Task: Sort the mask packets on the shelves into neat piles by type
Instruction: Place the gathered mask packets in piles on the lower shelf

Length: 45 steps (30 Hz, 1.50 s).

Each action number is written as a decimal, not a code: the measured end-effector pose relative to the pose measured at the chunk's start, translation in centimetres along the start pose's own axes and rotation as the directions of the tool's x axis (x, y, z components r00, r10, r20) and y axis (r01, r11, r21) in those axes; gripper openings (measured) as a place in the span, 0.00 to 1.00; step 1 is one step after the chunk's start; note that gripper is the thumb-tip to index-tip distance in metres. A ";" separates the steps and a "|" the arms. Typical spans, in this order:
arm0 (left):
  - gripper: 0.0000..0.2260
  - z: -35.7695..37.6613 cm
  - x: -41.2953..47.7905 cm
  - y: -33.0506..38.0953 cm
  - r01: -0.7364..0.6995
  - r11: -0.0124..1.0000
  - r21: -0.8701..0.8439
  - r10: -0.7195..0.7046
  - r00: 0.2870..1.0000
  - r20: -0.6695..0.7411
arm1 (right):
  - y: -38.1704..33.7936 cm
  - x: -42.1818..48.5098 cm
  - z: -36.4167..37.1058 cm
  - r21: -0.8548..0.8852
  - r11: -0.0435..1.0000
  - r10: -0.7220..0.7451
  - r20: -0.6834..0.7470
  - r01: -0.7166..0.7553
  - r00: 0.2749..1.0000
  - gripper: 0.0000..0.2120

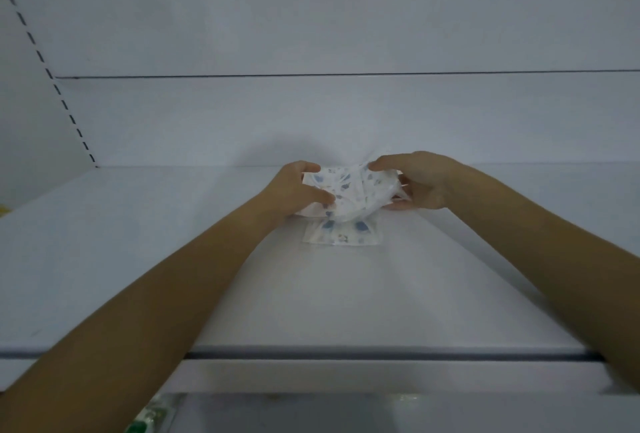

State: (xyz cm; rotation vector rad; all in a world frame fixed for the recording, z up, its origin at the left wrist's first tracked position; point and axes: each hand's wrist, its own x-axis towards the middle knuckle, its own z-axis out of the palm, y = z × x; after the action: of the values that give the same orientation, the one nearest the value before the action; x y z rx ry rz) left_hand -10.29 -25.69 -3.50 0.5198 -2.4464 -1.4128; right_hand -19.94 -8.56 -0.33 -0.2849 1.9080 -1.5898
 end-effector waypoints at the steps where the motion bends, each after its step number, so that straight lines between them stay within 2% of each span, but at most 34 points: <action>1: 0.29 0.2 -0.1 0.1 -0.013 1.000 0.009 0.012 1.000 0.009 | 0.2 0.1 0.3 0.033 0.999 0.009 0.007 -0.010 1.000 0.07; 6: 0.30 0.7 -0.7 0.6 -0.072 0.997 -0.032 0.075 0.992 0.103 | 1.0 0.9 1.0 0.015 0.999 -0.050 0.022 0.049 0.999 0.14; 9: 0.35 0.5 -0.5 0.6 -0.067 0.995 -0.072 0.075 0.991 0.107 | 1.0 0.9 1.1 0.023 0.992 -0.128 -0.016 0.128 0.992 0.08; 11: 0.37 0.4 -0.5 0.7 -0.023 0.982 -0.189 0.035 0.997 0.063 | 1.0 0.8 1.3 0.077 0.968 -0.239 -0.038 0.241 0.970 0.11; 13: 0.36 0.3 -0.4 1.0 0.052 0.914 -0.403 -0.048 0.999 0.021 | 0.9 0.7 1.5 0.115 0.916 -0.377 -0.075 0.383 0.923 0.20; 15: 0.30 -0.2 -0.5 1.3 0.129 0.824 -0.551 -0.098 0.991 0.086 | 0.7 0.4 1.6 0.148 0.863 -0.473 -0.098 0.483 0.876 0.25; 18: 0.17 -0.9 -0.9 1.8 0.102 0.835 -0.541 -0.005 0.984 0.178 | 0.1 -0.1 1.8 0.178 0.836 -0.506 -0.118 0.519 0.855 0.26; 22: 0.15 -1.9 -1.5 3.5 -0.072 0.798 -0.598 0.063 0.997 -0.037 | -0.3 -1.1 2.5 0.132 0.842 -0.528 0.000 0.523 0.849 0.17; 24: 0.16 -2.4 -2.6 4.3 -0.099 0.804 -0.587 0.074 0.995 -0.067 | -0.7 -2.0 3.5 0.060 0.840 -0.542 0.021 0.540 0.840 0.15; 25: 0.16 -2.6 -3.4 4.4 -0.098 0.812 -0.576 0.081 0.995 -0.054 | -1.0 -2.5 4.0 -0.004 0.831 -0.556 0.018 0.556 0.831 0.18; 27: 0.15 -2.9 -5.4 4.2 -0.095 0.846 -0.525 0.093 0.995 -0.029 | -1.2 -4.0 5.4 -0.148 0.796 -0.587 0.051 0.587 0.808 0.35; 29: 0.15 -3.6 -7.9 4.0 -0.124 0.878 -0.463 0.114 0.992 -0.050 | -1.0 -6.0 6.9 -0.234 0.751 -0.610 0.115 0.618 0.784 0.42; 32: 0.17 -4.9 -12.3 2.8 -0.214 0.862 -0.460 0.150 0.974 -0.171 | 0.2 -9.3 9.2 -0.231 0.708 -0.648 0.164 0.667 0.744 0.41; 35: 0.16 -6.3 -18.1 1.7 -0.289 0.828 -0.480 0.159 0.943 -0.293 | 2.2 -13.2 11.2 -0.134 0.728 -0.652 0.166 0.672 0.740 0.42; 38: 0.16 -7.2 -24.5 0.2 -0.315 0.814 -0.488 0.157 0.928 -0.337 | 5.4 -17.7 13.8 -0.104 0.672 -0.716 0.161 0.733 0.679 0.36; 41: 0.17 -7.2 -30.9 -2.8 -0.262 0.831 -0.490 0.111 0.943 -0.315 | 10.0 -22.2 17.1 -0.108 0.614 -0.767 0.154 0.782 0.623 0.25; 43: 0.17 -6.7 -34.5 -5.5 -0.196 0.841 -0.505 0.062 0.961 -0.270 | 14.0 -24.5 18.9 -0.133 0.619 -0.755 0.172 0.774 0.633 0.21; 45: 0.16 -5.5 -37.5 -8.4 -0.088 0.846 -0.526 -0.035 0.975 -0.220 | 18.2 -26.0 20.1 -0.144 0.657 -0.709 0.214 0.740 0.672 0.22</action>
State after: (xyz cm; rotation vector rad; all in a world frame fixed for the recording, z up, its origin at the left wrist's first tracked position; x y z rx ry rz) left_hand 27.11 -17.56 -10.10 0.4732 -1.7655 -1.8168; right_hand 16.17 -6.23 -10.40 -1.3841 1.9655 -1.7498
